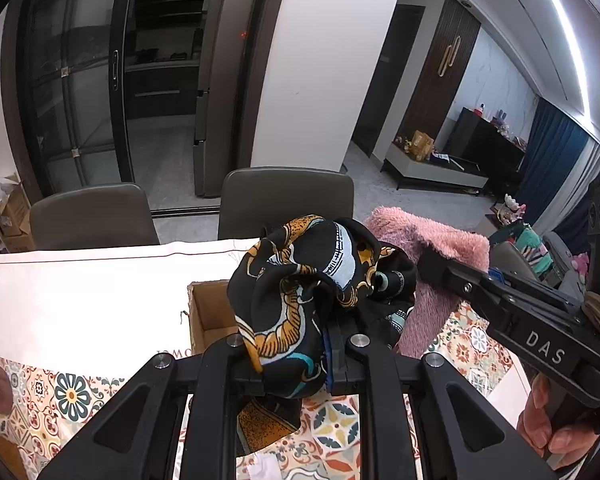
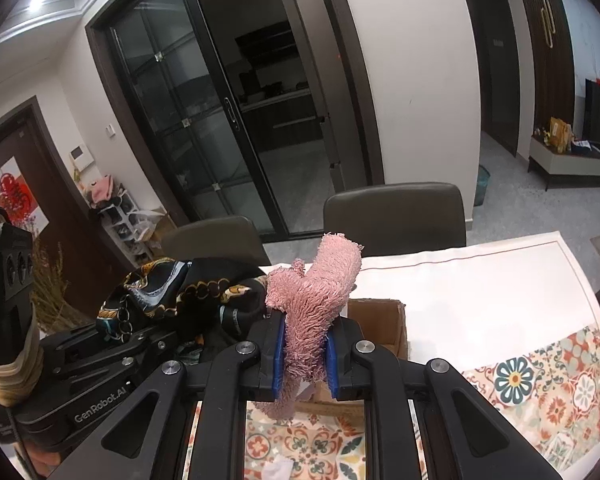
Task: Organize soft objects
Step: 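Lift the scarf and mauve towel and carry them over the box, then lower the scarf and towel into the box and open both tools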
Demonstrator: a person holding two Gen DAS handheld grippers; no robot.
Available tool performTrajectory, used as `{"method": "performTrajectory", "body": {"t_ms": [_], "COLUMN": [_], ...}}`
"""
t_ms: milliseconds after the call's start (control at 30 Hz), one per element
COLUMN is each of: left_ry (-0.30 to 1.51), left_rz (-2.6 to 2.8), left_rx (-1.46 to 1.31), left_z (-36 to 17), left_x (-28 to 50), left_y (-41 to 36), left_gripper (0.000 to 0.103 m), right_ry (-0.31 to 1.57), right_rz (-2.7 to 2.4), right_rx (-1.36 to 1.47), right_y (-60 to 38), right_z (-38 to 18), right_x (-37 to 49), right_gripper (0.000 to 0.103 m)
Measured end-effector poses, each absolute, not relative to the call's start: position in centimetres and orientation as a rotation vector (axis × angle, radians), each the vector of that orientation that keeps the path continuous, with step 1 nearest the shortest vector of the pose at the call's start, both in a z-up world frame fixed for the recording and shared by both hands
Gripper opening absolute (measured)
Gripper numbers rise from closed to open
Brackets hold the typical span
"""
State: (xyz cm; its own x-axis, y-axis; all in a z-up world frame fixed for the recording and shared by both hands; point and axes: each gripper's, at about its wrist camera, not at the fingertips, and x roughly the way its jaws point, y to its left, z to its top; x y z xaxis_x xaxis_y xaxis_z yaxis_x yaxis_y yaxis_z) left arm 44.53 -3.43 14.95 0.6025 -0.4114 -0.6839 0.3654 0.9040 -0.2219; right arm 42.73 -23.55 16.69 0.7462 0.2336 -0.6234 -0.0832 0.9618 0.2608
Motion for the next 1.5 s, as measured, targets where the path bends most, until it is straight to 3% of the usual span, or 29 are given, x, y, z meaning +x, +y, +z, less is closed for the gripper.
{"method": "performTrajectory", "body": {"t_ms": [400, 1100, 1233, 1367, 1500], "left_ry": [0.855, 1.107, 1.129, 1.132, 1.11], "left_rz": [-0.454, -0.397, -0.372, -0.348, -0.351], "left_rx": [-0.076, 0.007, 0.034, 0.066, 0.077], "left_z": [10.9, 1.5, 0.1, -0.4, 0.5], "left_x": [48.2, 51.9, 52.0, 51.8, 51.3], "left_y": [-5.0, -7.2, -7.3, -7.1, -6.9], "left_gripper": [0.019, 0.021, 0.028, 0.045, 0.061], "right_ry": [0.791, 1.058, 1.071, 1.079, 1.081], "right_rz": [0.177, 0.177, 0.153, 0.144, 0.156], "right_rx": [0.28, 0.254, 0.191, 0.13, 0.134], "right_y": [-24.9, -24.6, -24.3, -24.2, -24.4], "right_z": [11.9, 2.0, 0.9, 0.4, 0.6], "right_x": [46.8, 51.8, 51.8, 51.9, 52.0], "right_gripper": [0.017, 0.017, 0.019, 0.02, 0.036]}}
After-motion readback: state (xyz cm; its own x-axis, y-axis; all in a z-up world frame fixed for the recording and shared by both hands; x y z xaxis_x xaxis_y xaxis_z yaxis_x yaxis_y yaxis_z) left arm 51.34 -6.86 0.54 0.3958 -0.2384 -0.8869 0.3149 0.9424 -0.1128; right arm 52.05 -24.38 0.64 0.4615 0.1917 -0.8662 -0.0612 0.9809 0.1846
